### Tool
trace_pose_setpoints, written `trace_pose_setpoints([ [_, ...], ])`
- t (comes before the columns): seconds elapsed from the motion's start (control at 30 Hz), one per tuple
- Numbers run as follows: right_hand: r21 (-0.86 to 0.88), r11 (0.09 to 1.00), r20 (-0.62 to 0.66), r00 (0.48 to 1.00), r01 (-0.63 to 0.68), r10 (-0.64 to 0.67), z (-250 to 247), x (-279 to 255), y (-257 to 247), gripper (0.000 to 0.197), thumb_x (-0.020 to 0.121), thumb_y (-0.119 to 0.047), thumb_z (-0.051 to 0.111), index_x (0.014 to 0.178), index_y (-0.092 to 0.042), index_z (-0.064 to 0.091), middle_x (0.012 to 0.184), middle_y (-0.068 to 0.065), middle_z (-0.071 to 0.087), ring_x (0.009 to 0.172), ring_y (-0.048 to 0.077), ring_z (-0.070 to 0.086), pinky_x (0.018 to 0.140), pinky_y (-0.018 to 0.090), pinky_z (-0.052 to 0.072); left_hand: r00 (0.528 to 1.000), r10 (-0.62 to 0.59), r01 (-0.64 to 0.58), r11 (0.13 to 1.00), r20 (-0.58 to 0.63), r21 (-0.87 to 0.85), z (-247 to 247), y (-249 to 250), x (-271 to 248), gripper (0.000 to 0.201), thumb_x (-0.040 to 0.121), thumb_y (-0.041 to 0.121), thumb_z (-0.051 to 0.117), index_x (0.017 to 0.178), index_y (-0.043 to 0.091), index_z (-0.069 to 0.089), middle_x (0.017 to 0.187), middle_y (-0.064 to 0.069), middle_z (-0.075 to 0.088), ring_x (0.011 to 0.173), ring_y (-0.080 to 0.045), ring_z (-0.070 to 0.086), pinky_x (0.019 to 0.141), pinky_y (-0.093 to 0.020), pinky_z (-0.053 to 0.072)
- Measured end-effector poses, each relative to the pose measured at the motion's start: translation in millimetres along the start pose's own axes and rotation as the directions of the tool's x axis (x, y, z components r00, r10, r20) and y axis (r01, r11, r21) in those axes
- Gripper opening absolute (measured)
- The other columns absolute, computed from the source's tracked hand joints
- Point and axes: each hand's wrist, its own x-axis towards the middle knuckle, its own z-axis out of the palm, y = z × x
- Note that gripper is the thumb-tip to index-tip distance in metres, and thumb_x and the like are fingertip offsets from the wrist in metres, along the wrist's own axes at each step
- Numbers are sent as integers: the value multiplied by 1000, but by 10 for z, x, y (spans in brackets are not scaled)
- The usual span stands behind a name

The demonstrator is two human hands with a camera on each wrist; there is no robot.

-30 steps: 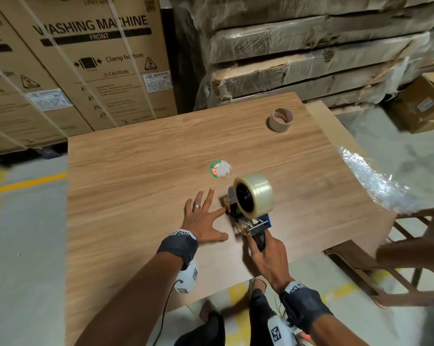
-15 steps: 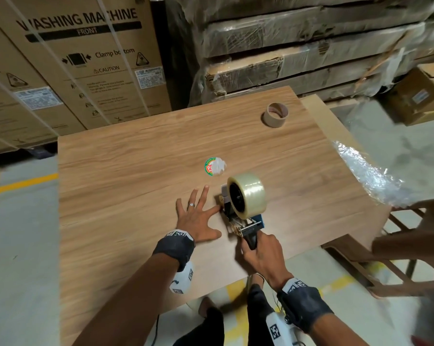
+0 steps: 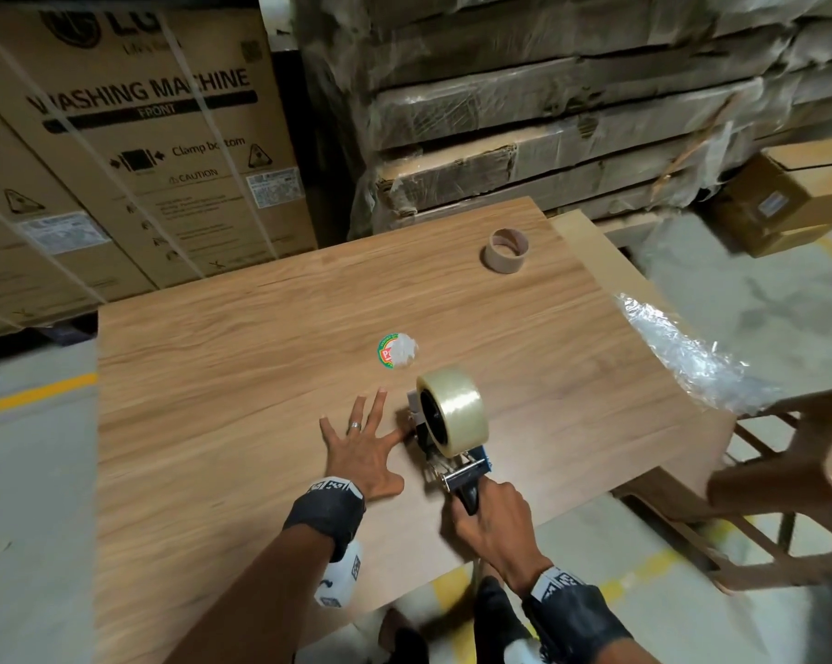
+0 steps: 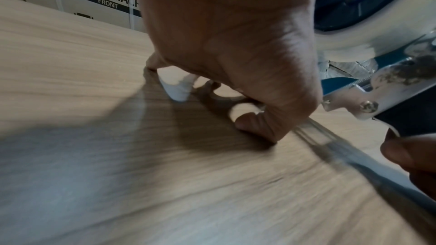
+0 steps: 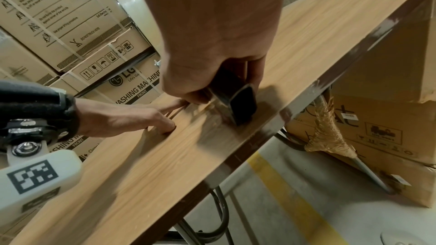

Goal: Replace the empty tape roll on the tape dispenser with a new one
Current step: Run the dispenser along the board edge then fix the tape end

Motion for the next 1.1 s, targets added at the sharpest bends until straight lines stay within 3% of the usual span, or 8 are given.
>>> trace_pose_setpoints([
  [0.17, -2, 1000, 7, 1000, -16, 16, 21, 3, 15, 41, 85, -54, 54, 93, -14, 62, 92, 13, 70, 84, 35, 66, 66, 37, 45, 999, -17, 17, 1000, 46, -8, -47, 35, 5, 81, 71, 43, 60, 144, 55, 27, 160, 6, -36, 151, -26, -23, 106, -77, 4],
  [0.33, 22, 1000, 16, 1000, -18, 18, 32, 6, 31, 34, 85, -53, 55, 83, -20, 46, 91, 13, 68, 84, 35, 64, 63, 34, 38, 998, -39, 40, 999, 57, -18, -46, 69, -9, 74, 76, 38, 57, 143, 54, 30, 159, 7, -37, 151, -26, -25, 106, -78, 8],
  [0.43, 28, 999, 26, 999, -31, 30, 30, -29, 60, 35, 83, -52, 56, 77, -20, 44, 81, 11, 63, 76, 35, 62, 61, 34, 37, 998, -35, 37, 999, 61, -29, -61, 61, -16, 74, 77, 38, 57, 143, 54, 29, 159, 7, -37, 151, -26, -25, 106, -79, 9],
  [0.6, 32, 998, 70, 997, -45, 42, 59, -180, 192, 37, 81, -53, 55, 70, -21, 40, 76, 5, 53, 65, 26, 44, 60, 32, 36, 998, -26, 29, 999, 57, -39, -69, 63, -43, 85, 77, 38, 57, 146, 61, 11, 159, 7, -38, 150, -26, -27, 106, -79, 9],
  [0.77, 37, 998, 62, 997, -45, 43, 60, -231, 205, 35, 83, -52, 57, 76, -20, 44, 77, 5, 54, 66, 26, 48, 60, 31, 37, 997, -24, 26, 999, 68, -31, -70, 64, -52, 88, 80, 41, 58, 146, 61, 4, 158, 6, -38, 150, -27, -27, 105, -80, 11],
  [0.97, 62, 993, 24, 995, -99, 97, -15, -220, 113, 44, 78, -62, 61, 79, -18, 56, 86, 9, 71, 84, 34, 68, 67, 34, 51, 999, -14, 15, 999, 42, -34, -51, 79, -45, 87, 77, 37, 57, 148, 57, 12, 159, 4, -37, 150, -30, -25, 103, -82, 12],
  [1.03, 112, 985, 1, 991, -131, 132, -55, -208, 88, 49, 71, -65, 60, 78, -16, 62, 80, 6, 71, 78, 31, 68, 66, 35, 55, 999, -7, 9, 999, 47, -48, -42, 97, -50, 84, 76, 34, 57, 148, 54, 19, 159, 3, -37, 150, -32, -27, 103, -83, 9],
  [1.1, 268, 952, 5, 988, -147, 151, -41, -197, 113, 43, 65, -58, 62, 70, -15, 63, 69, 3, 70, 68, 27, 67, 61, 39, 56, 1000, 11, -9, 998, 30, -69, -11, 109, -72, 78, 77, 30, 56, 146, 51, 26, 160, 1, -36, 149, -35, -28, 103, -84, 5],
])
